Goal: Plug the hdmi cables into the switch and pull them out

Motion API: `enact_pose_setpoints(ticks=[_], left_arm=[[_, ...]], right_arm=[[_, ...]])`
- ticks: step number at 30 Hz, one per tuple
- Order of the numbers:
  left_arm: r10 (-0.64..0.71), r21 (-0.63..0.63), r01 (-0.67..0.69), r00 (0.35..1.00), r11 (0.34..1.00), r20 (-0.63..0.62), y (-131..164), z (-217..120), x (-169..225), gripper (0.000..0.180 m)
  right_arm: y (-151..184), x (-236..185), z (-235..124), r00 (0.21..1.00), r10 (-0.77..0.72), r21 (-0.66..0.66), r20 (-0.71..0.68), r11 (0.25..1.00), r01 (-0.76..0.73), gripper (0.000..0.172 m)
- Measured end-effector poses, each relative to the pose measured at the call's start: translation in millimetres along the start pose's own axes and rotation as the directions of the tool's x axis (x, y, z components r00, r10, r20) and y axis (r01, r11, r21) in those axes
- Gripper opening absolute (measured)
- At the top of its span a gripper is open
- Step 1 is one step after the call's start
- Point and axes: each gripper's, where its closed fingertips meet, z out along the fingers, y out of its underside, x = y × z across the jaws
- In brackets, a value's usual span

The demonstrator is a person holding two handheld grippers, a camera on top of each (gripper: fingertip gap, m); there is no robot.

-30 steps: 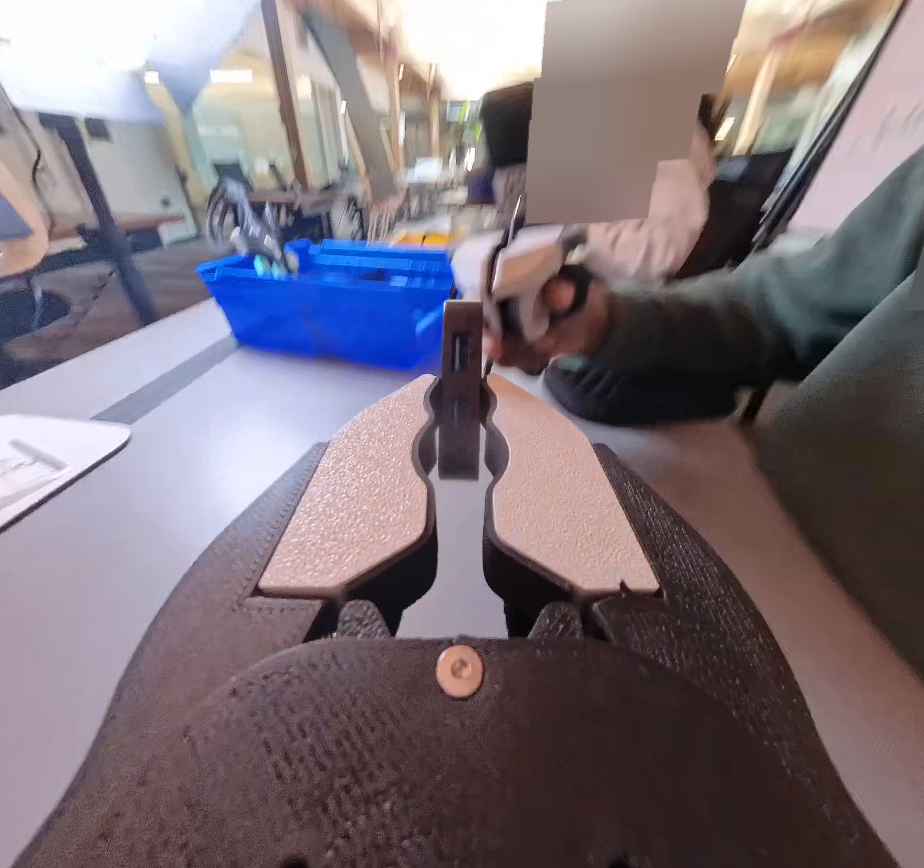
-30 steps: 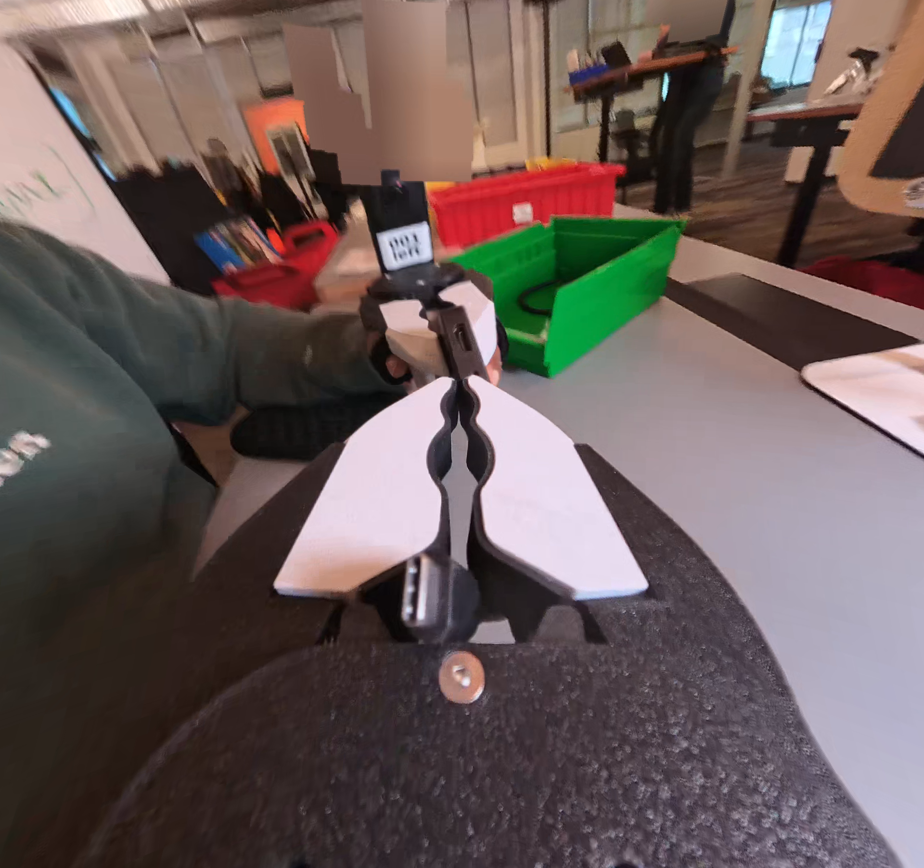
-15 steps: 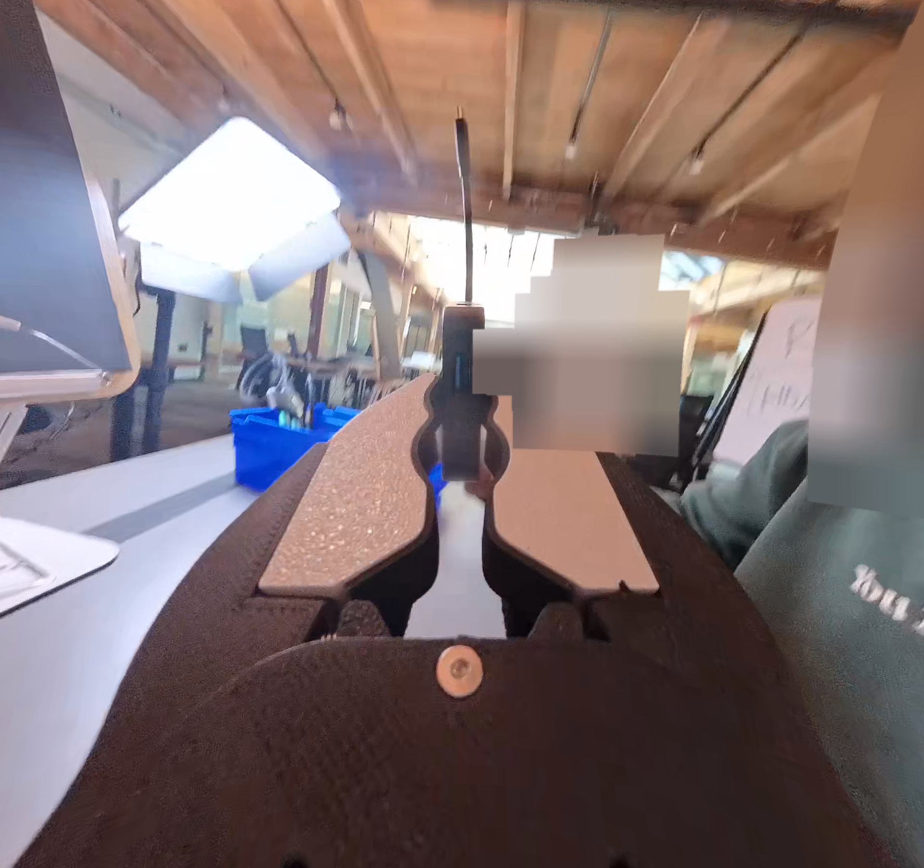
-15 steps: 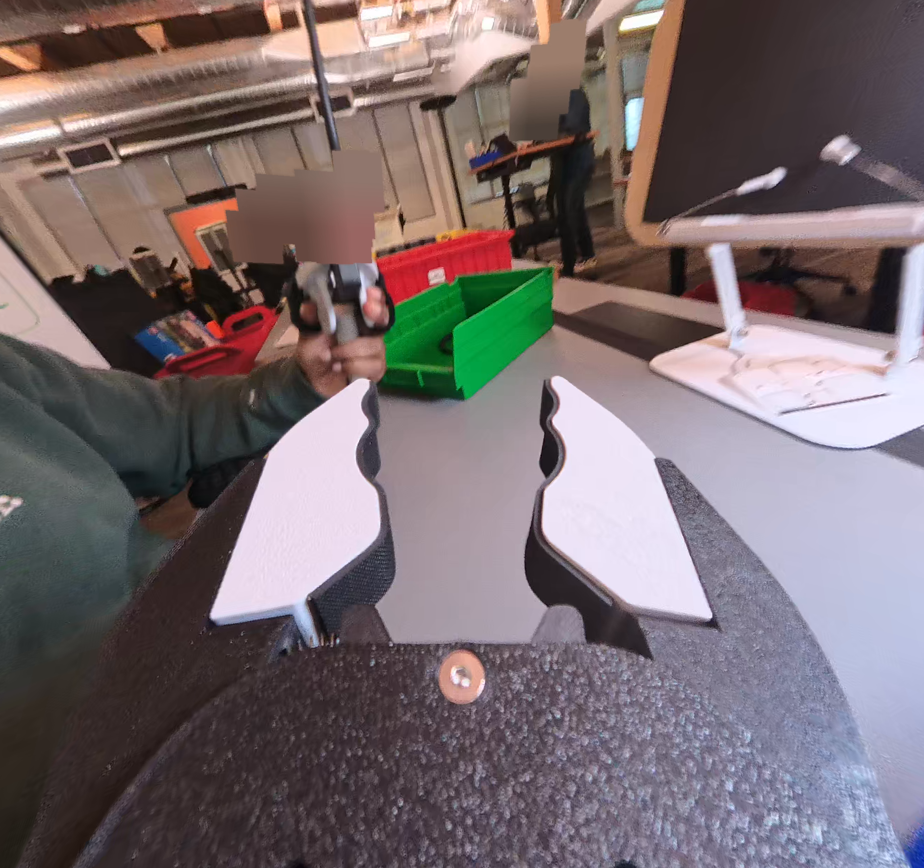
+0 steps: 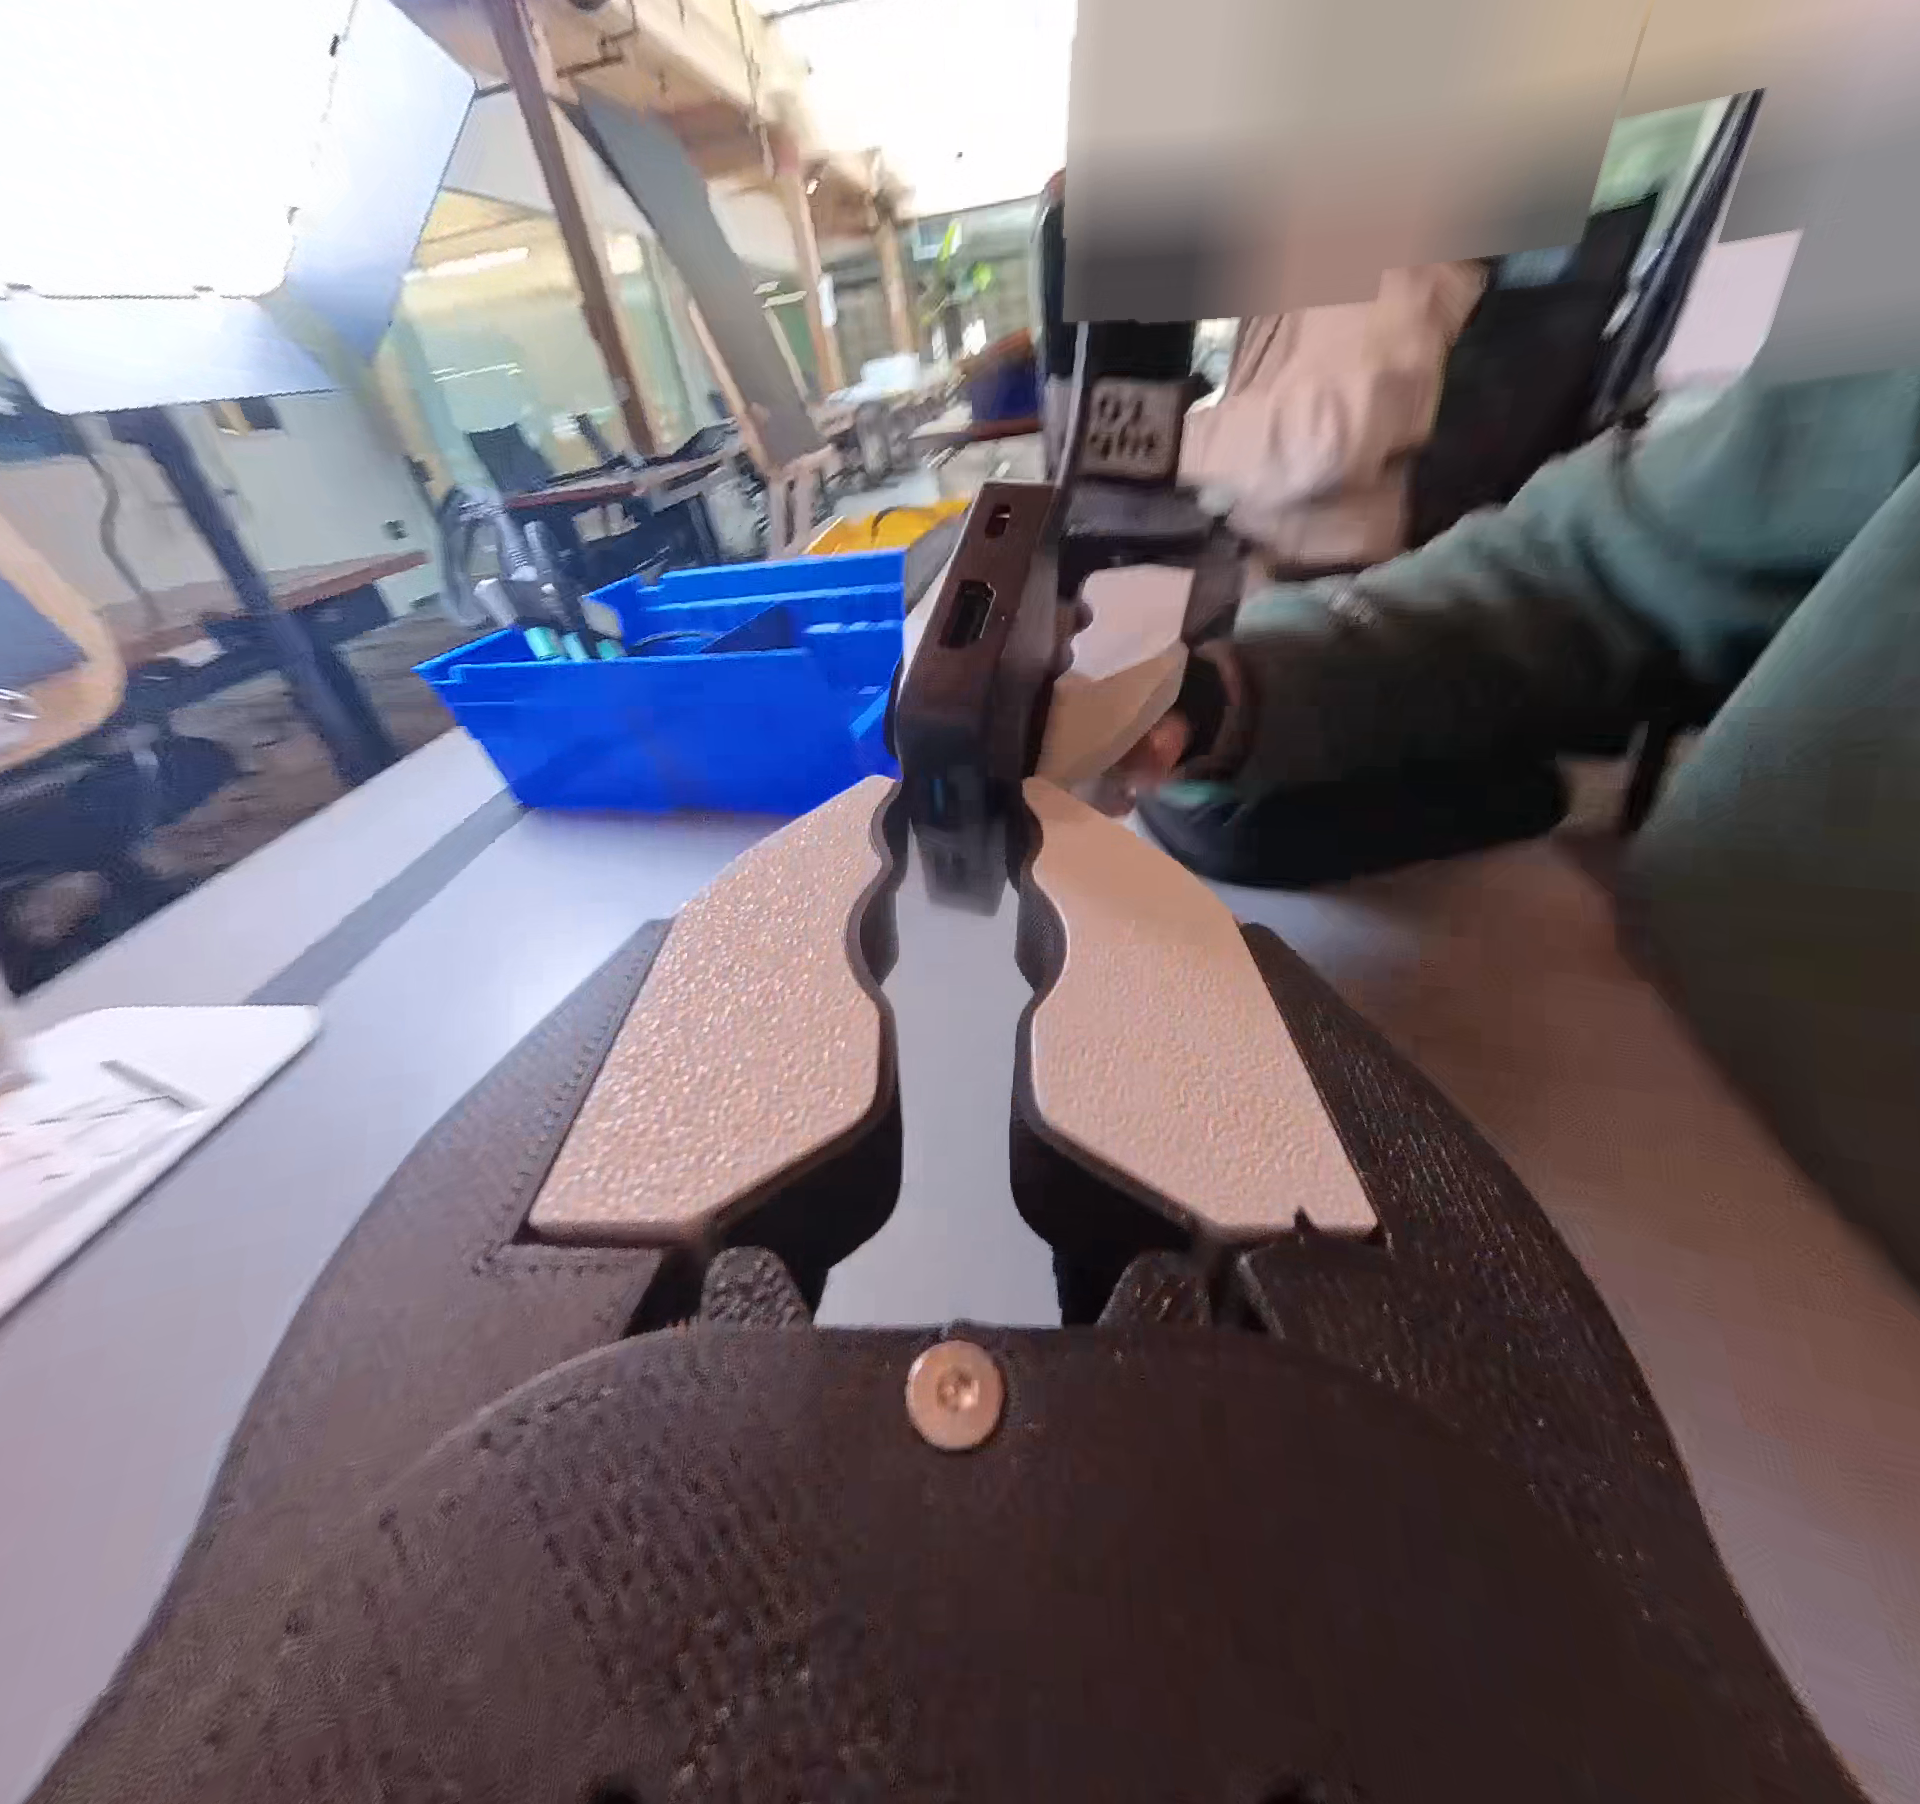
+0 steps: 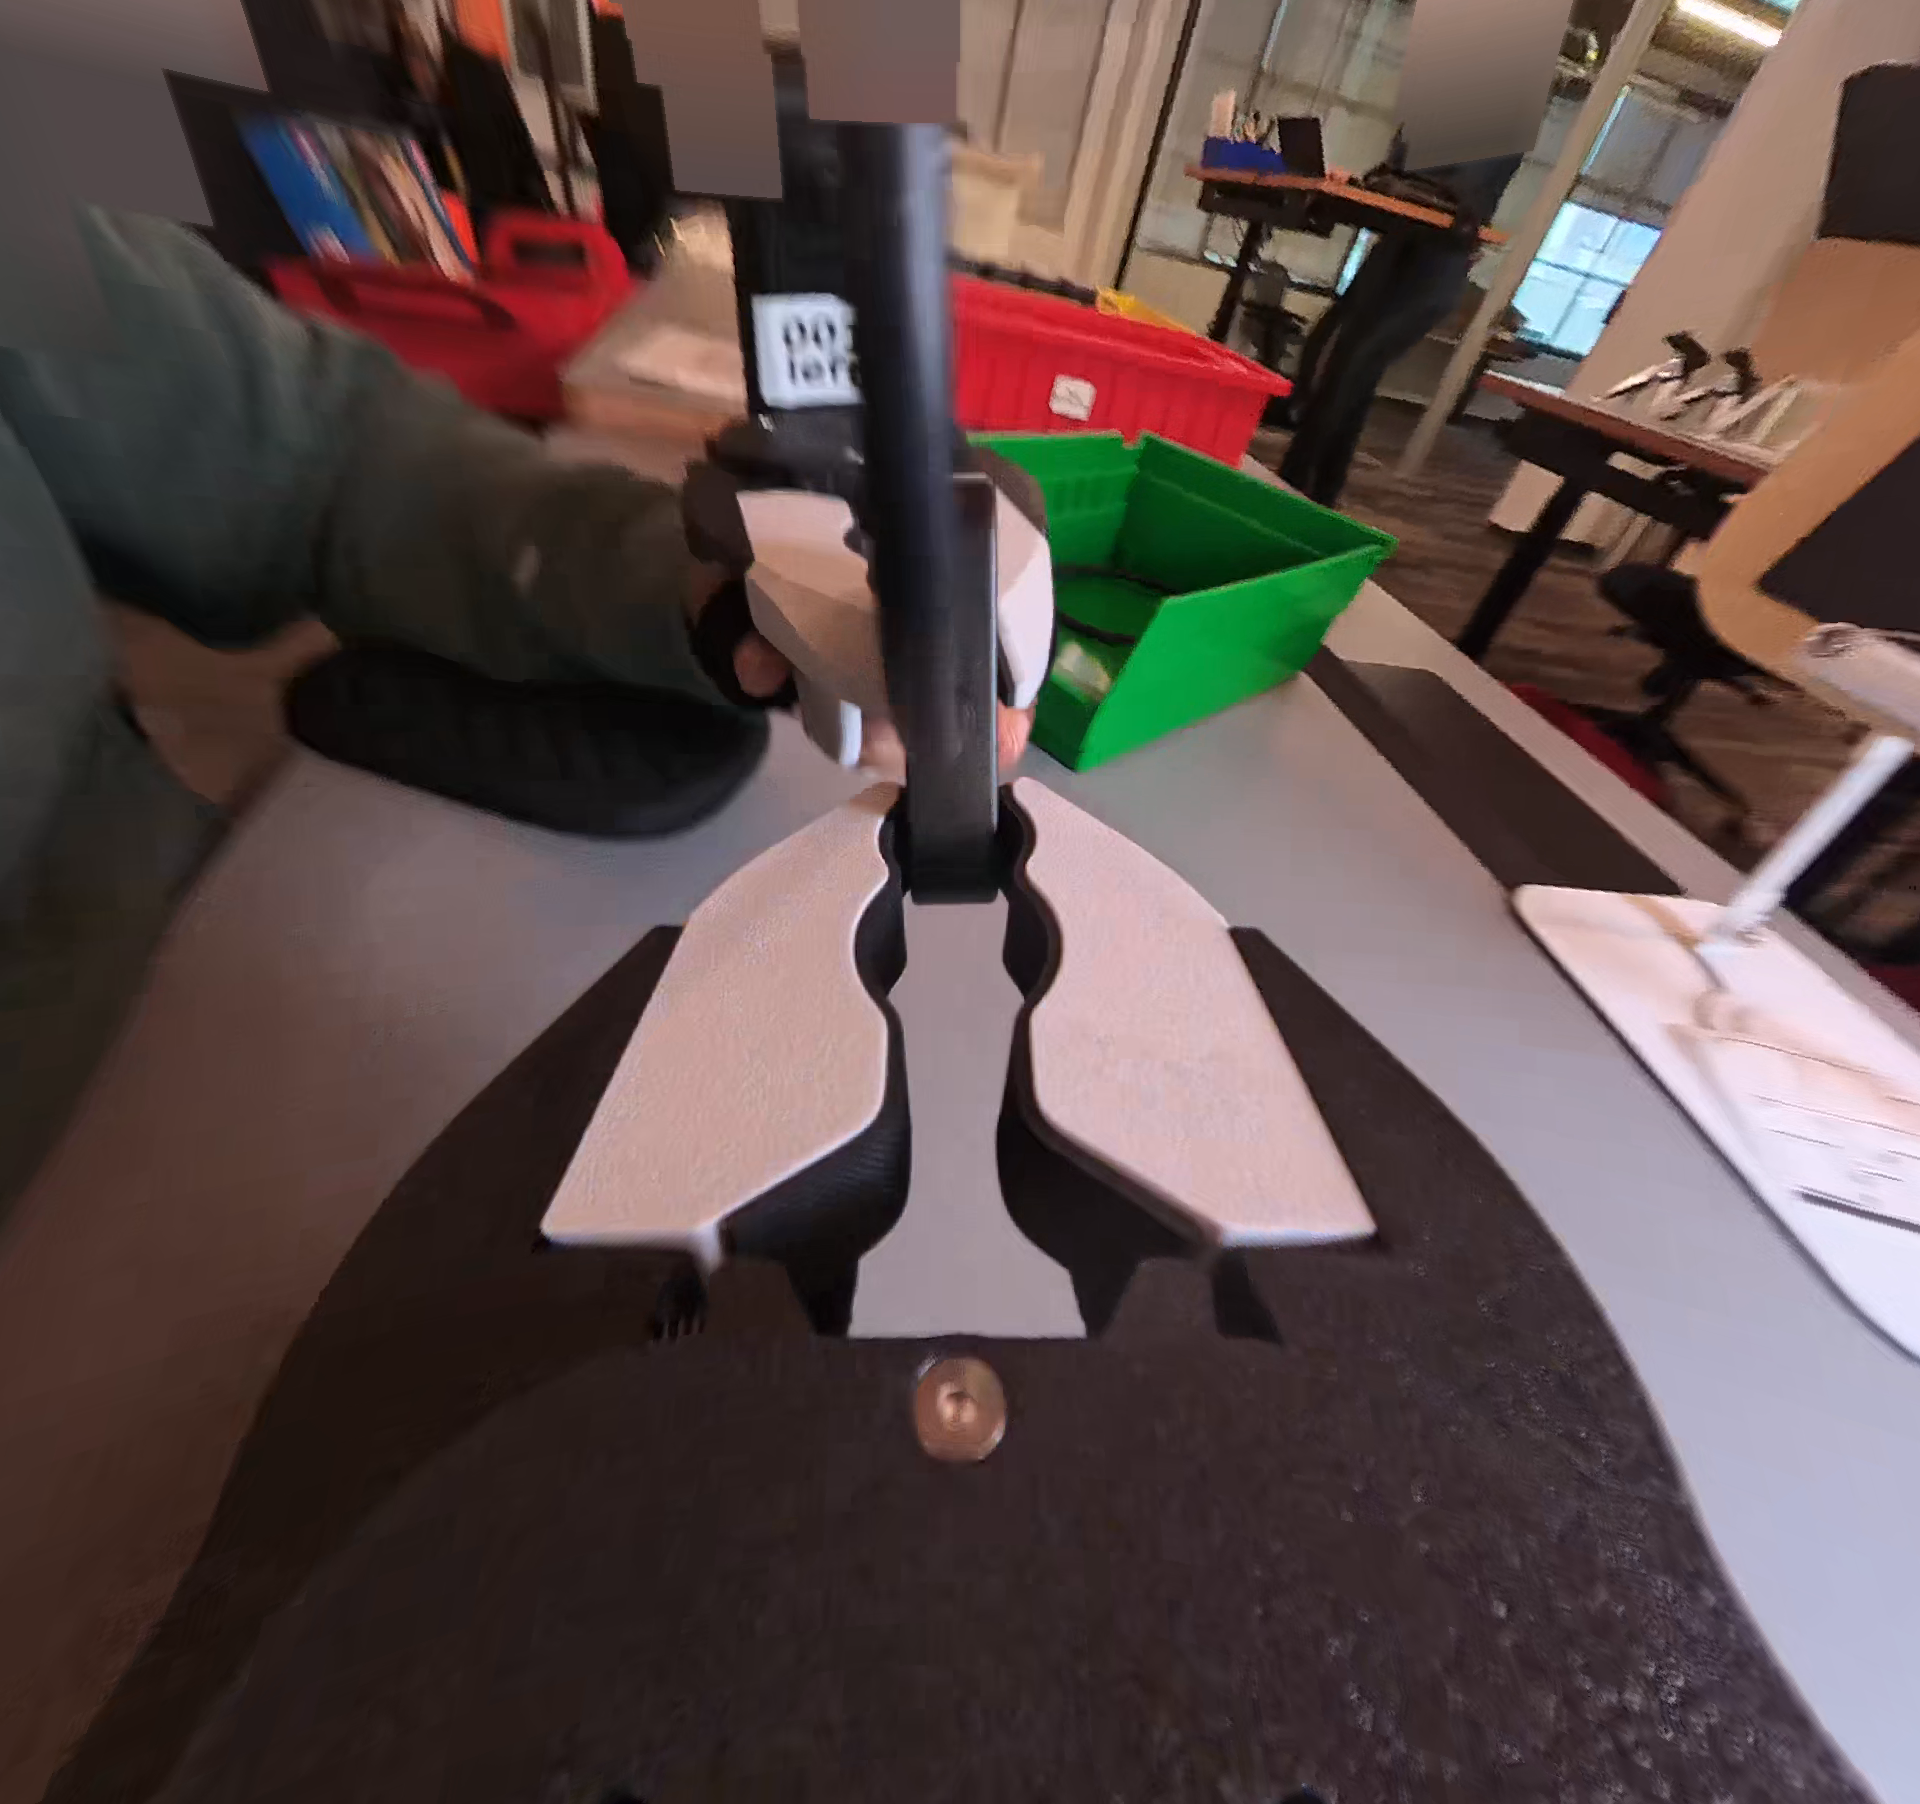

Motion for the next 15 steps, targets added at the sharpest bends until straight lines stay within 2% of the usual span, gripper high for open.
enact_pose_setpoints(ticks=[3, 6, 10, 15], left_arm=[[0.144, -0.078, -0.139, 0.988, 0.987, 0.055, 6, -1, -5, 0.02], [0.199, -0.139, -0.191, 0.979, 0.972, 0.049, 14, 2, -3, 0.019], [0.215, -0.143, -0.212, 0.977, 0.967, 0.01, 15, 0, 3, 0.016], [0.145, -0.133, -0.15, 0.988, 0.98, -0.051, 22, 4, 11, 0.015]], right_arm=[[14, 6, -8, 0.99, -0.127, -0.114, -0.06, 0.986, 0.12, 0.014], [21, 3, -9, 0.98, -0.19, -0.154, -0.064, 0.972, 0.179, 0.014], [23, 1, -7, 0.945, -0.312, -0.171, -0.095, 0.941, 0.293, 0.014], [18, -10, 3, 0.963, -0.258, -0.124, -0.076, 0.961, 0.247, 0.016]])
